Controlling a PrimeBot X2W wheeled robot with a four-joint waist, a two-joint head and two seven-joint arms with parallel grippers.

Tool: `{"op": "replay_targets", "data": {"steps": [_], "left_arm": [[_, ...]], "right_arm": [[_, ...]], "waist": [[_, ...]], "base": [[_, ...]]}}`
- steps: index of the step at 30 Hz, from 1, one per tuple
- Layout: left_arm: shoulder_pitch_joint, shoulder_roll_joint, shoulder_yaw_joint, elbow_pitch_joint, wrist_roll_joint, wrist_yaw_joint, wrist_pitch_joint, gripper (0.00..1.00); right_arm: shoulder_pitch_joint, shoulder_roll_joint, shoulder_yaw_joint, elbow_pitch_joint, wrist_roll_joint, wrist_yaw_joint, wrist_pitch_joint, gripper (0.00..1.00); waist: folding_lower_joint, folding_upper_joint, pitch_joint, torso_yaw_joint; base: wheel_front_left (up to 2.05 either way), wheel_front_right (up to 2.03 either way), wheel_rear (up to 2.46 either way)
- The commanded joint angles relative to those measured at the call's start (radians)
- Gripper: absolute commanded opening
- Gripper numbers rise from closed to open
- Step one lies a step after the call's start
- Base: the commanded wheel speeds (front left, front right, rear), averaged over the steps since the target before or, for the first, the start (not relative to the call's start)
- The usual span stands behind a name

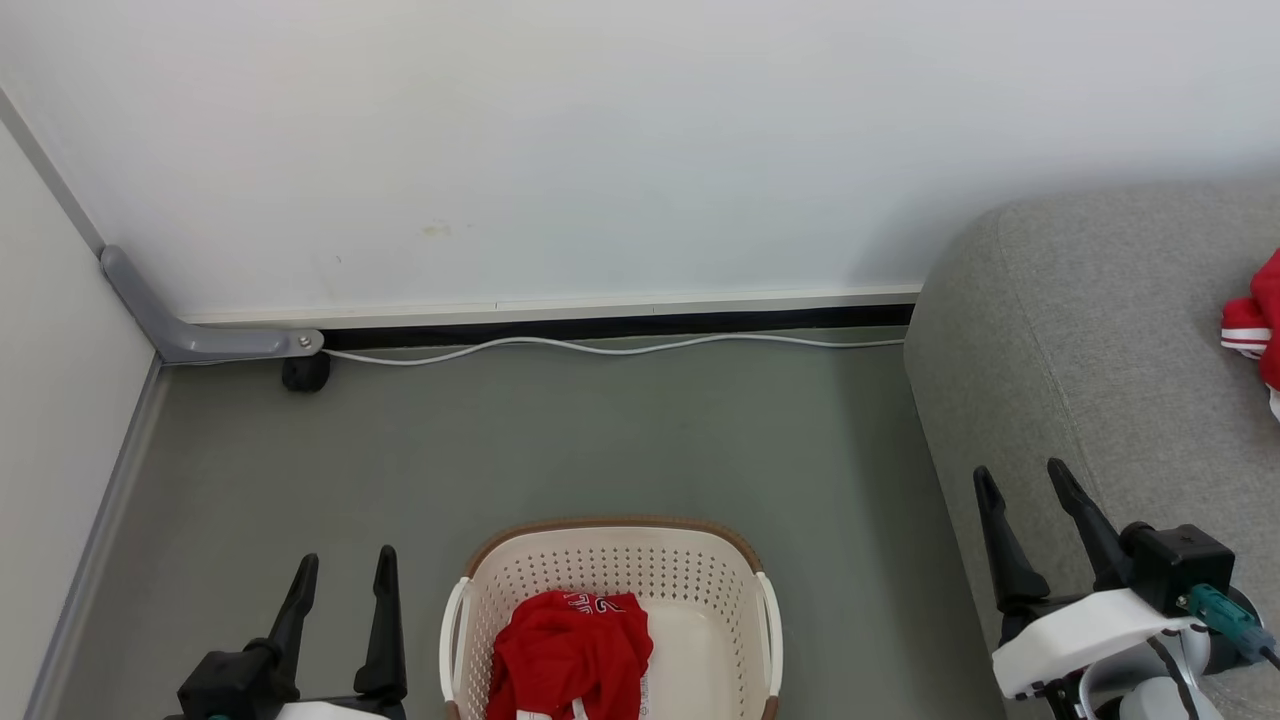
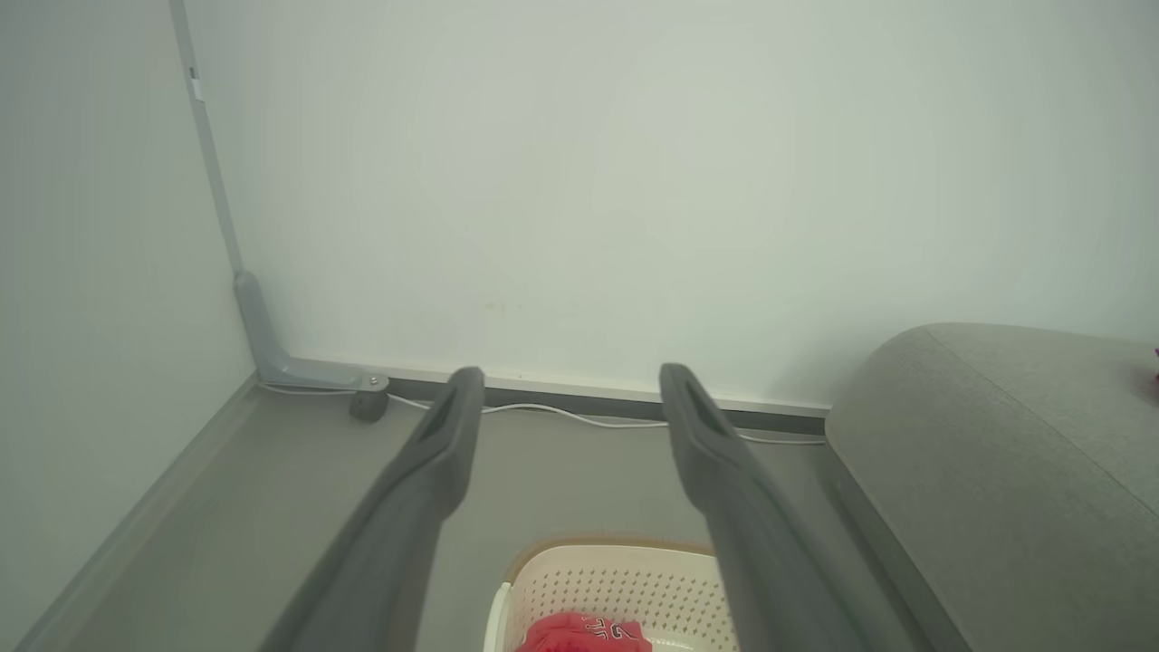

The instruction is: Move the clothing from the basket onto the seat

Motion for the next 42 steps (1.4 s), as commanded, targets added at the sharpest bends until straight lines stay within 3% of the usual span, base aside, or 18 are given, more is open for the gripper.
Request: {"op": "replay_targets", "data": {"steps": [1,18,29,42], "left_arm": [[-0.023,0.008,0.028,-0.030,-0.008,0.006,-0.005,1.00],[-0.039,0.008,-0.010,-0.018,-0.023,0.002,-0.005,1.00],[-0.157,0.008,-0.107,0.054,-0.061,-0.008,-0.005,1.00],[-0.363,0.008,-0.232,0.251,-0.083,-0.001,-0.005,1.00]], "right_arm": [[-0.012,-0.006,0.017,-0.028,-0.011,0.003,-0.013,1.00],[-0.035,-0.003,0.004,-0.053,-0.020,0.003,-0.013,1.00],[-0.133,0.000,0.003,-0.126,-0.020,0.003,-0.013,1.00],[-0.282,0.001,0.012,-0.196,-0.013,0.003,-0.013,1.00]], "waist": [[0.0000,0.0000,0.000,-0.001],[0.0000,0.0000,0.054,-0.017],[0.0000,0.0000,0.239,-0.048],[0.0000,0.0000,0.476,-0.081]], "base": [[0.00,0.00,0.00],[0.00,0.00,0.00],[0.00,0.00,0.00],[0.00,0.00,0.00]]}}
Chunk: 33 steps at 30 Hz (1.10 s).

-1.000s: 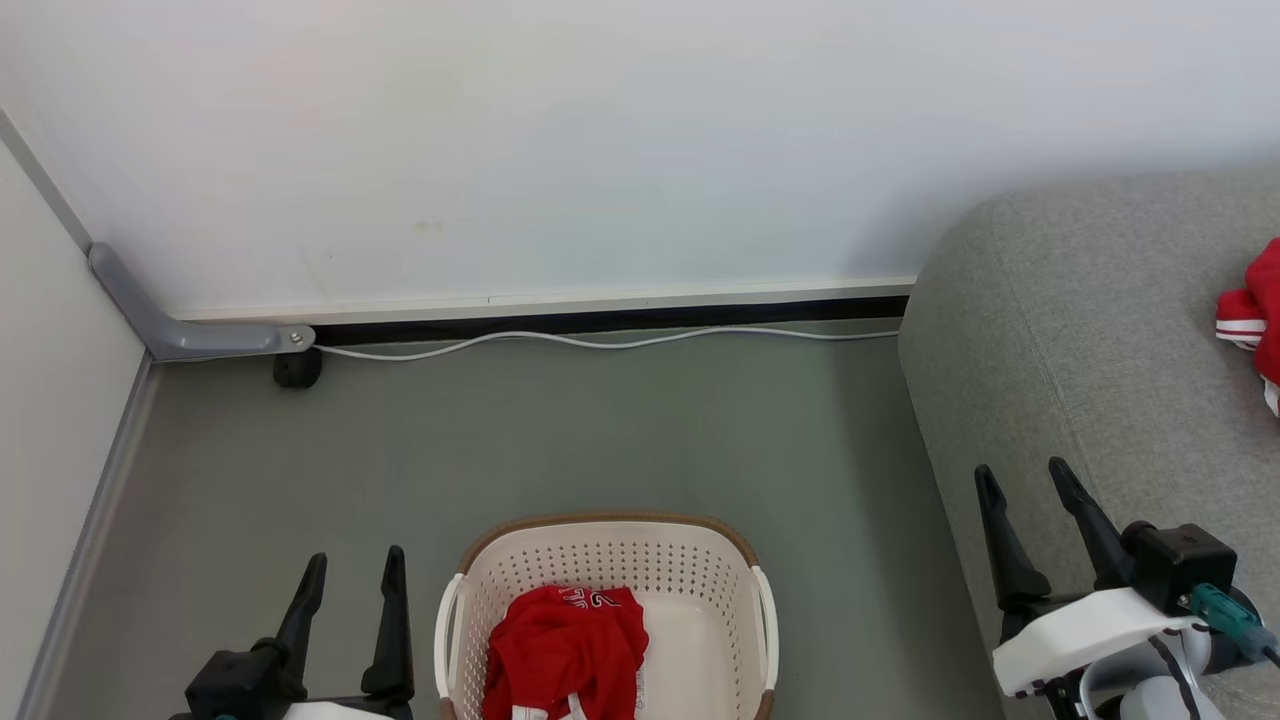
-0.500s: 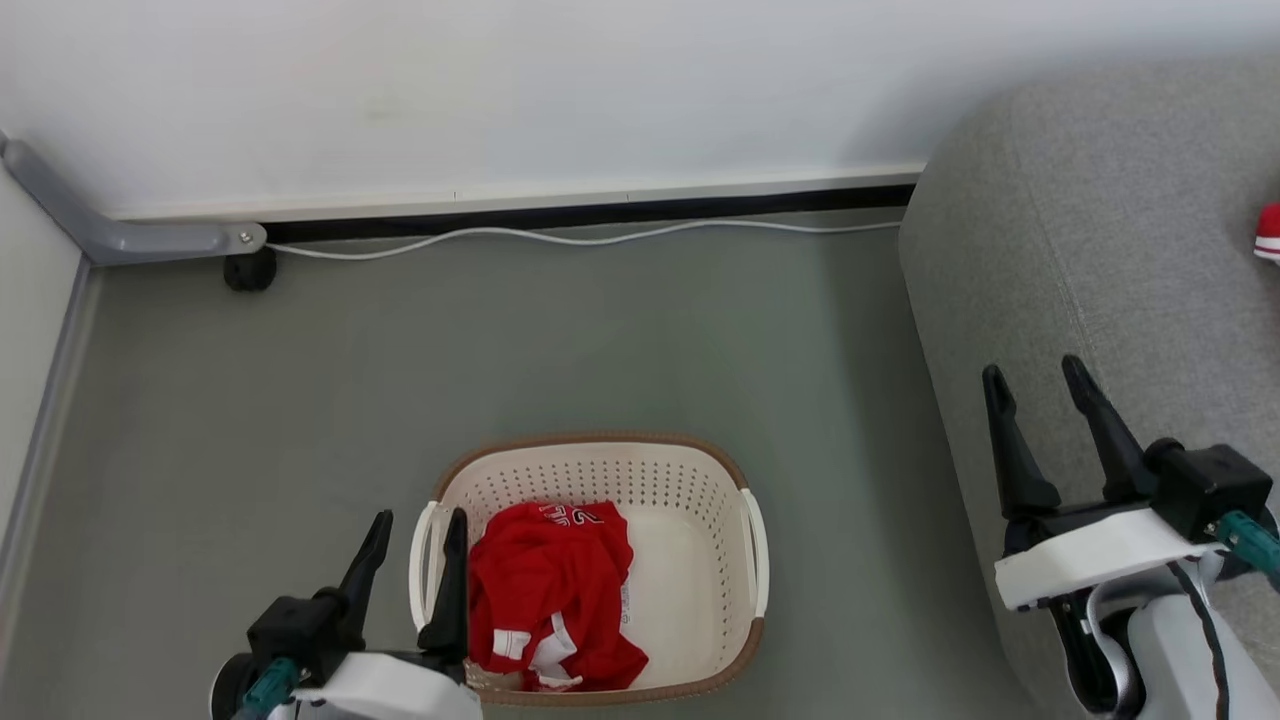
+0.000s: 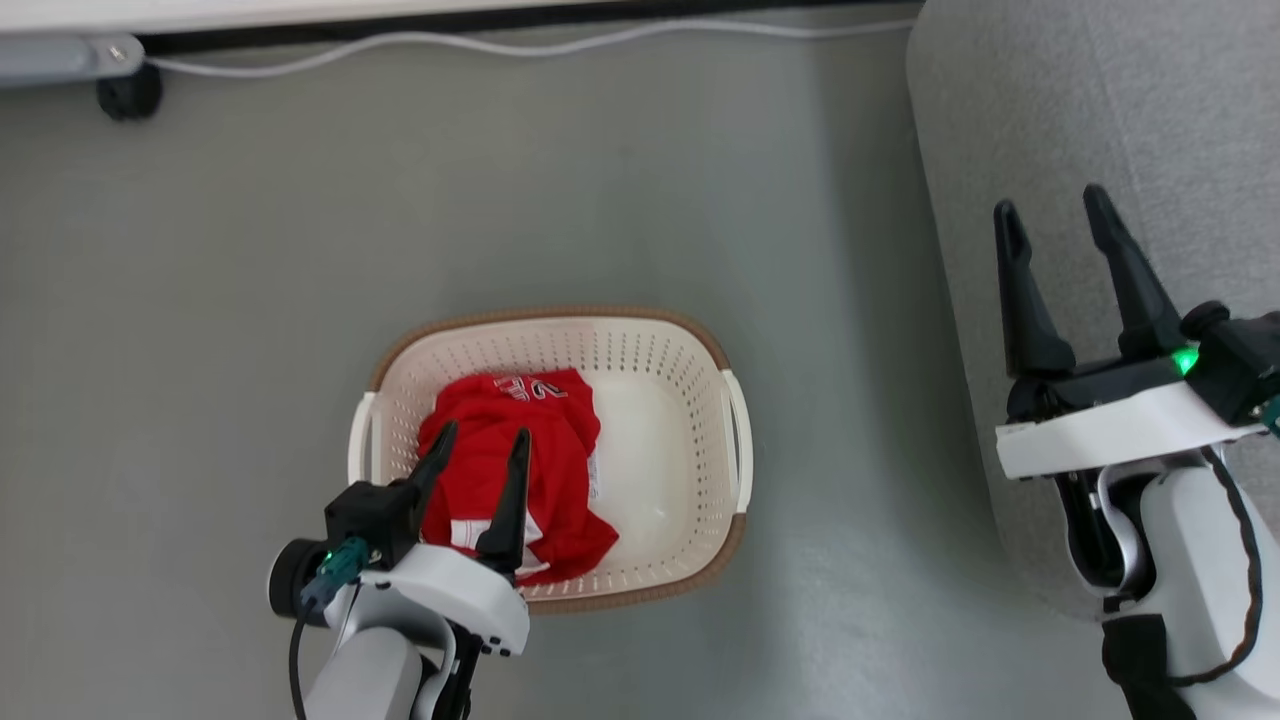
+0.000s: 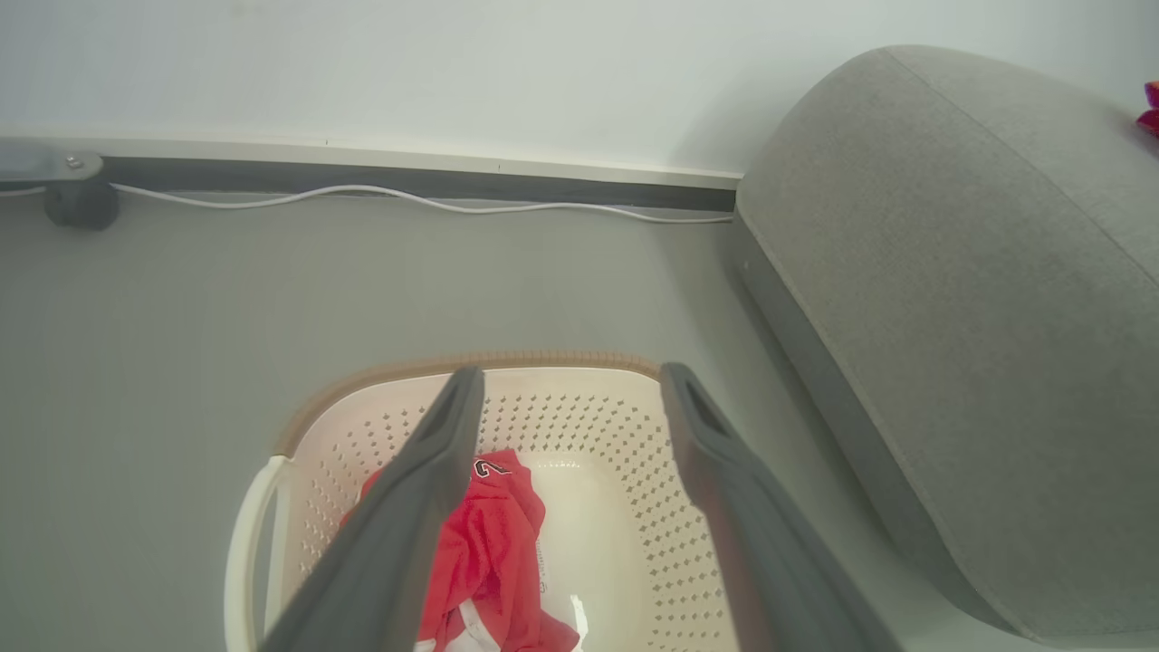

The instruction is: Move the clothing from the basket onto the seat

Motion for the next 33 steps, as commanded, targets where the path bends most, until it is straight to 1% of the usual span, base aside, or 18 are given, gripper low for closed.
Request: {"op": "replay_targets", "data": {"steps": [1,9,14,19,22,27,33], "left_arm": [[-0.038,0.006,0.018,0.003,-0.005,0.003,-0.006,1.00],[-0.195,0.006,-0.027,0.172,0.004,-0.002,-0.006,1.00],[-0.302,0.006,-0.061,0.319,0.015,0.000,-0.006,1.00],[-0.419,0.006,-0.084,0.450,0.027,0.020,-0.006,1.00],[-0.482,0.006,-0.112,0.555,0.040,0.033,-0.003,1.00],[-0.592,0.006,-0.162,0.703,0.074,0.057,0.036,1.00],[-0.688,0.022,-0.186,0.785,0.097,0.083,0.088,1.00]], "right_arm": [[-0.017,-0.001,0.016,-0.039,0.000,0.003,-0.013,1.00],[-0.096,0.003,0.032,-0.090,0.004,0.003,-0.013,1.00],[-0.125,0.008,0.041,-0.109,0.005,0.003,-0.013,1.00],[-0.144,0.017,0.044,-0.127,0.004,0.003,-0.013,1.00],[-0.151,0.023,0.046,-0.134,0.005,0.003,-0.013,1.00],[-0.166,0.035,0.057,-0.152,0.000,0.003,-0.013,1.00],[-0.182,0.043,0.063,-0.171,-0.001,0.003,-0.013,1.00]], "waist": [[0.0000,0.0000,0.065,-0.012],[0.0000,0.0000,0.206,-0.038],[0.0000,0.0000,0.280,-0.063],[0.0000,0.0000,0.342,-0.088],[0.0000,0.0000,0.372,-0.098],[0.0000,0.0000,0.418,-0.115],[0.0000,0.0000,0.470,-0.132]], "base": [[0.00,0.00,0.00],[0.00,0.00,0.00],[0.00,0.00,0.00],[0.00,0.00,0.00],[0.00,0.00,0.00],[0.00,0.00,0.00],[0.00,0.00,0.00]]}}
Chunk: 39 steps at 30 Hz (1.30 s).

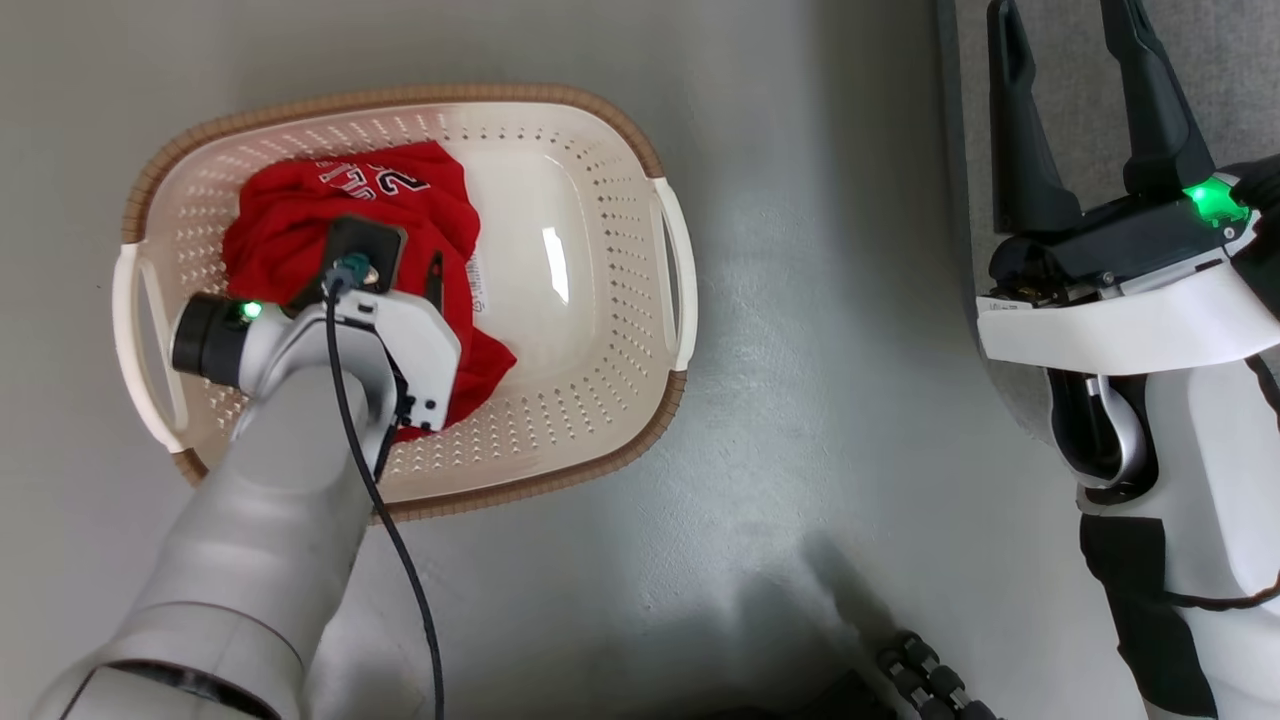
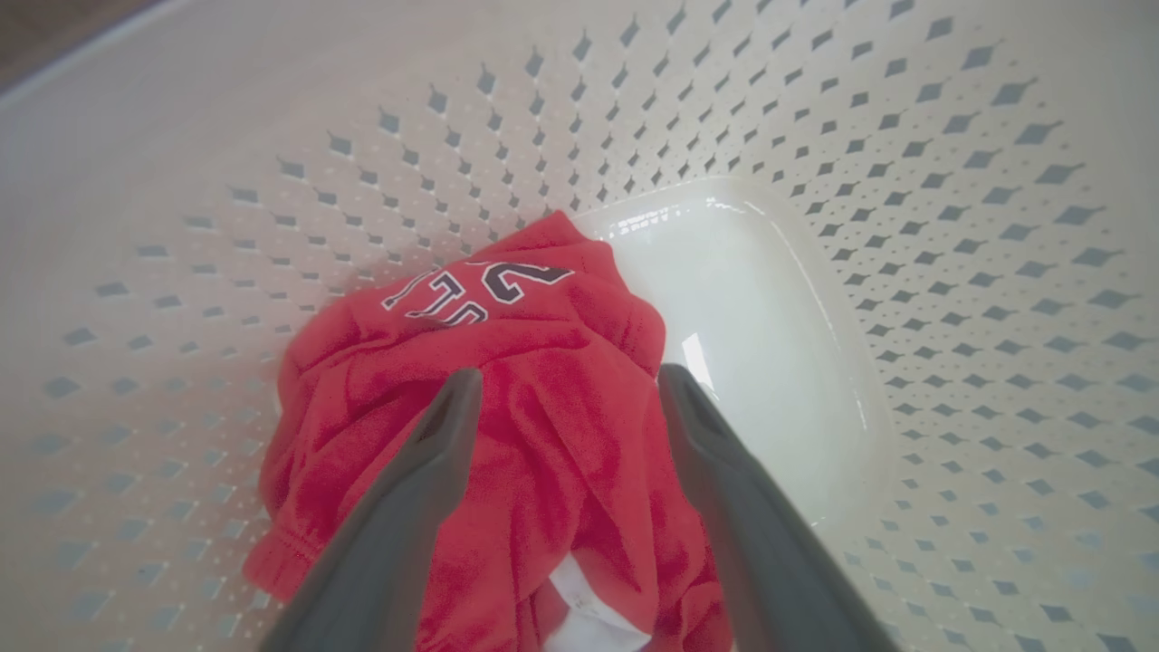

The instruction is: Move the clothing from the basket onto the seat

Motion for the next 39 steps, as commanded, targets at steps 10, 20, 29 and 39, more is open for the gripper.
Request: {"op": "replay_targets", "data": {"steps": [10,20,29,39], "left_arm": [[-0.073,0.074,-0.025,0.031,0.037,0.055,0.113,1.00],[-0.102,0.097,-0.095,0.037,0.092,0.108,0.241,1.00],[-0.114,0.106,-0.159,0.038,0.136,0.113,0.308,1.00],[-0.101,0.113,-0.157,0.038,0.102,0.078,0.340,0.00]], "right_arm": [[0.008,0.021,0.025,-0.055,0.007,0.003,-0.010,1.00],[0.029,0.029,0.013,-0.090,0.006,0.003,-0.010,1.00],[0.061,0.031,-0.003,-0.121,-0.001,0.003,-0.010,1.00],[0.061,0.035,-0.009,-0.123,0.007,0.003,-0.010,1.00]], "waist": [[0.0000,0.0000,0.084,-0.043],[0.0000,0.0000,0.114,-0.055],[0.0000,0.0000,0.129,-0.052],[0.0000,0.0000,0.126,-0.059]], "base": [[0.00,0.00,0.00],[0.00,0.00,0.00],[0.00,0.00,0.00],[0.00,0.00,0.00]]}}
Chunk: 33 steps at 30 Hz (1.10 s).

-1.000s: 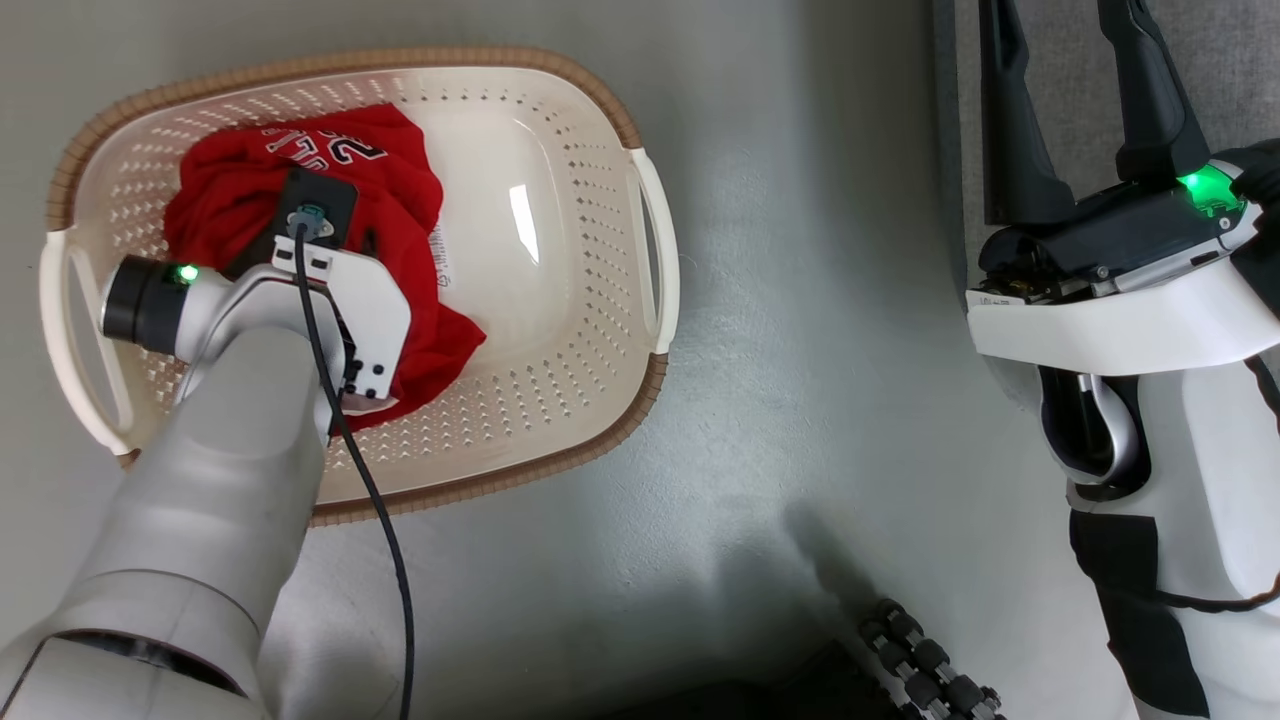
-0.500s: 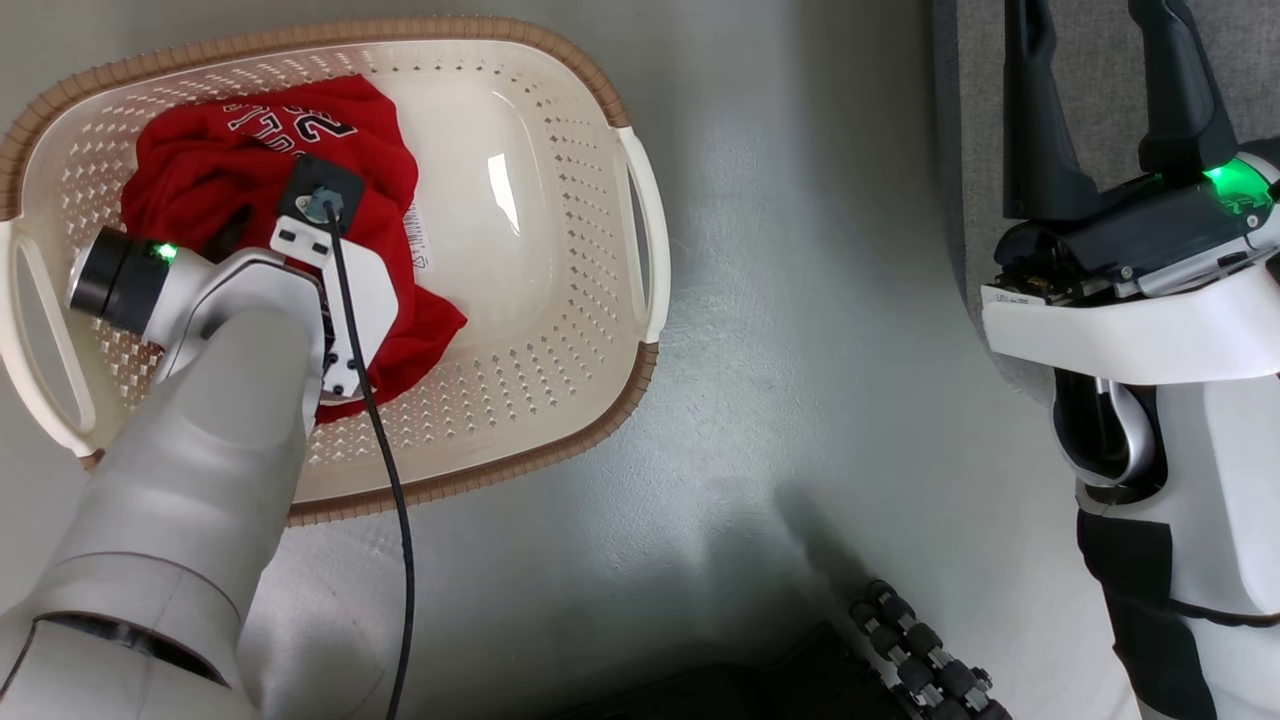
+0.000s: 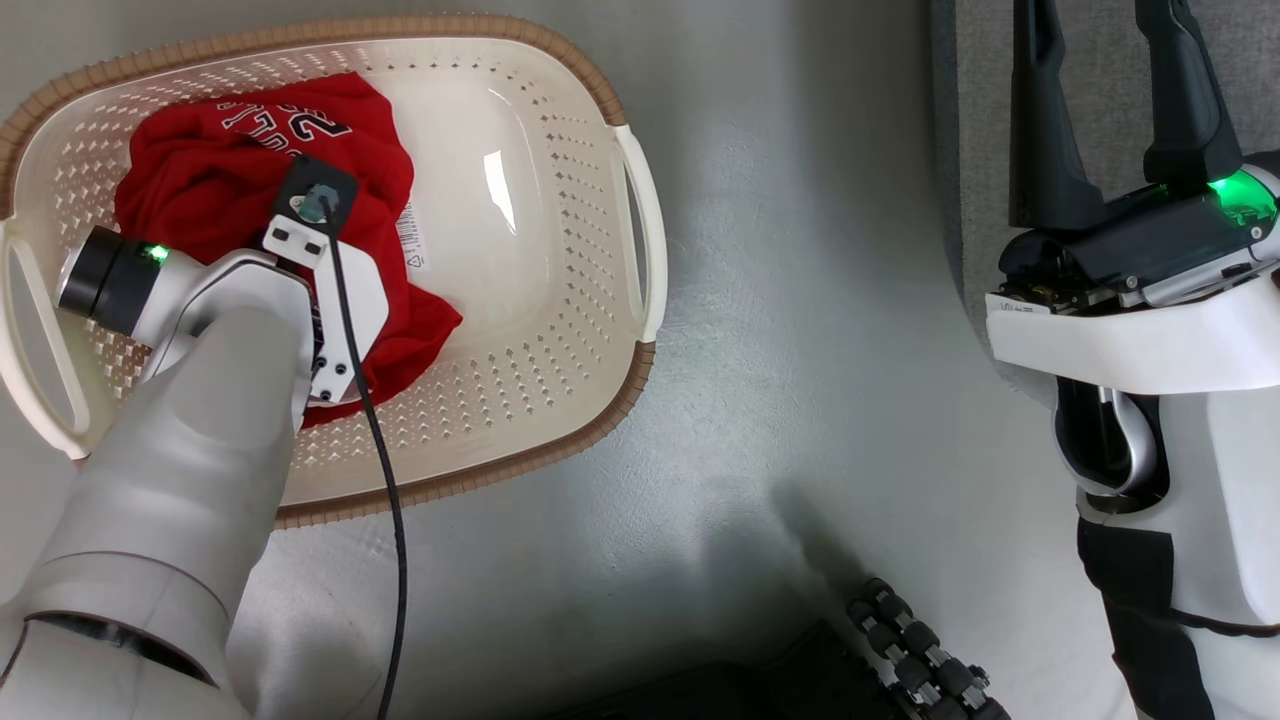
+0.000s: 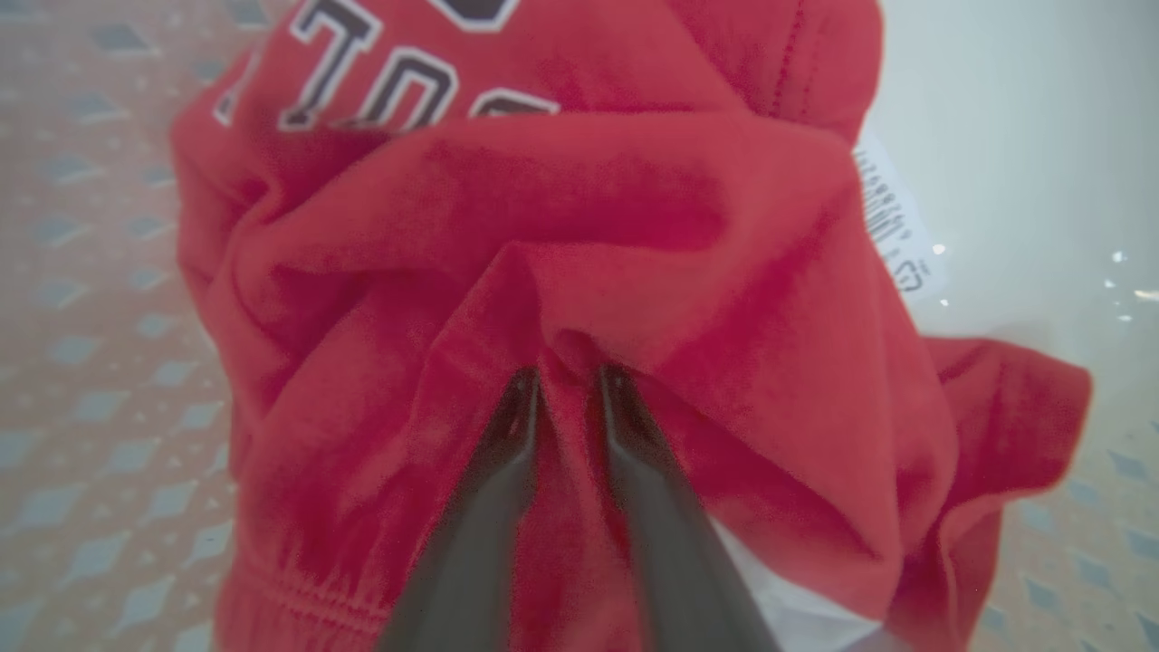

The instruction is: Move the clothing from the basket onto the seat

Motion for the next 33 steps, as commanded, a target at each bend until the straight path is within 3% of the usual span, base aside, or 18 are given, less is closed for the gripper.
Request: {"op": "replay_targets", "data": {"steps": [1,13,22,33], "left_arm": [[0.019,0.025,0.018,-0.005,-0.014,-0.011,-0.013,0.00],[0.063,0.027,0.043,-0.005,-0.068,-0.031,-0.130,0.00],[0.139,0.011,0.065,-0.005,-0.121,-0.067,-0.267,0.00],[0.217,-0.041,0.089,-0.005,-0.180,-0.109,-0.410,0.00]], "right_arm": [[0.045,0.006,0.008,-0.025,0.008,0.003,-0.006,1.00],[-0.004,0.009,0.010,0.005,0.021,0.003,-0.006,1.00],[0.005,0.006,0.016,0.061,0.020,0.003,-0.006,1.00],[0.071,-0.024,0.014,0.141,0.016,0.003,-0.006,1.00]], "waist": [[0.0000,0.0000,-0.002,-0.004],[0.0000,0.0000,-0.061,-0.028],[0.0000,0.0000,-0.203,-0.021],[0.0000,0.0000,-0.403,0.036]], "base": [[0.00,0.00,0.00],[0.00,0.00,0.00],[0.00,0.00,0.00],[0.00,0.00,0.00]]}}
